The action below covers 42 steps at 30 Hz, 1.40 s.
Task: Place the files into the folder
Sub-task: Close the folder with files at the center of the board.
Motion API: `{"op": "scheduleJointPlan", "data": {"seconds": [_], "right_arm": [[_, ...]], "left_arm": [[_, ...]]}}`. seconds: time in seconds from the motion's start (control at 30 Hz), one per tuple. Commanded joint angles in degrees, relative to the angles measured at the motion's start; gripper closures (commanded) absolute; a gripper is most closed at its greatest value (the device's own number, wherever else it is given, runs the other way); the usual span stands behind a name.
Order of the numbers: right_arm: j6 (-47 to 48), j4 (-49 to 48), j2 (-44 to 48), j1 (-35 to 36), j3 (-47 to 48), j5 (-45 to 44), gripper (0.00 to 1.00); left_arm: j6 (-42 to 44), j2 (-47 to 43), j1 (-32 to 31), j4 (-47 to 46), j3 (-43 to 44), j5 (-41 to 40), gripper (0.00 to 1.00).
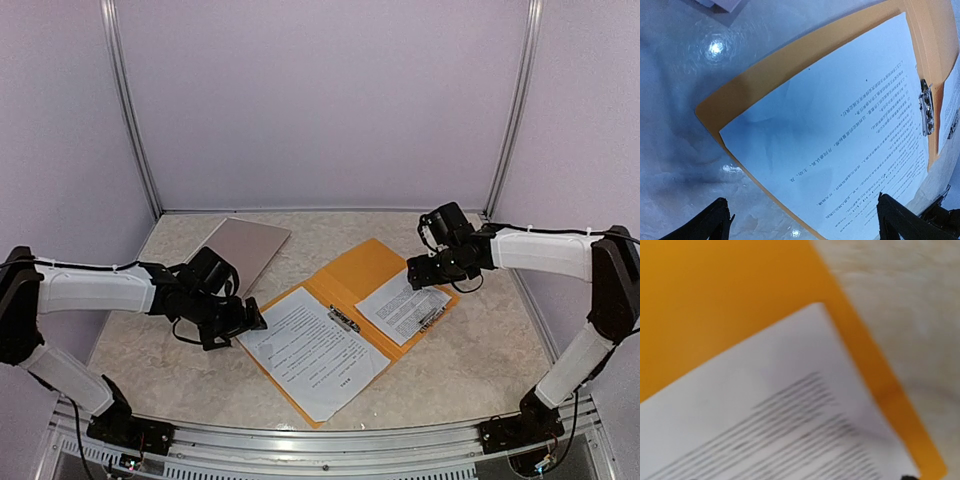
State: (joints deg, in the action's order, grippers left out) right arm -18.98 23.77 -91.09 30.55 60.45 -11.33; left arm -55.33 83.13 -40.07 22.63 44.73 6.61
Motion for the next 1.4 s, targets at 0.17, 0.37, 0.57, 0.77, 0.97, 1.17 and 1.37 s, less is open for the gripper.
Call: {"op": "scheduleJointPlan", "data": {"seconds": [0.17,0.37,0.57,0.77,0.97,1.17,1.37], "right_arm": [[5.3,-1.6,-12.5,-10.5,8.5,9.8,0.11],[8.3,-0.8,-21.3,-15.4,17.3,16.0,0.11],[9.2,-1.6,-26.0,-16.6,19.0,21.7,0.13],[8.2,-5.2,-26.7,-16.7,14.4,26.2,0.14],[5.6,-10.1,-22.0,-16.7,5.3,29.7,0.18],[2.7,-14.3,-16.5,-16.7,-2.6,33.3,0.22],[2.1,-13.5,-13.3,-16.7,-3.7,33.7,0.24]], "left_arm": [[-8.3,0.7,-2.6,-3.2,-4.0,0.2,0.01],[-10.3,3.3,-2.5,-6.1,-4.9,2.2,0.01],[-11.2,5.8,-0.9,-9.7,-6.0,4.3,0.01],[-12.1,8.5,-0.4,-13.5,-6.6,6.0,0.01],[-10.9,10.9,-0.3,-15.0,-4.5,5.5,0.01],[-9.5,13.3,0.3,-15.1,-1.3,4.8,0.01],[-10.0,13.1,0.8,-15.2,-1.7,4.1,0.01]]}}
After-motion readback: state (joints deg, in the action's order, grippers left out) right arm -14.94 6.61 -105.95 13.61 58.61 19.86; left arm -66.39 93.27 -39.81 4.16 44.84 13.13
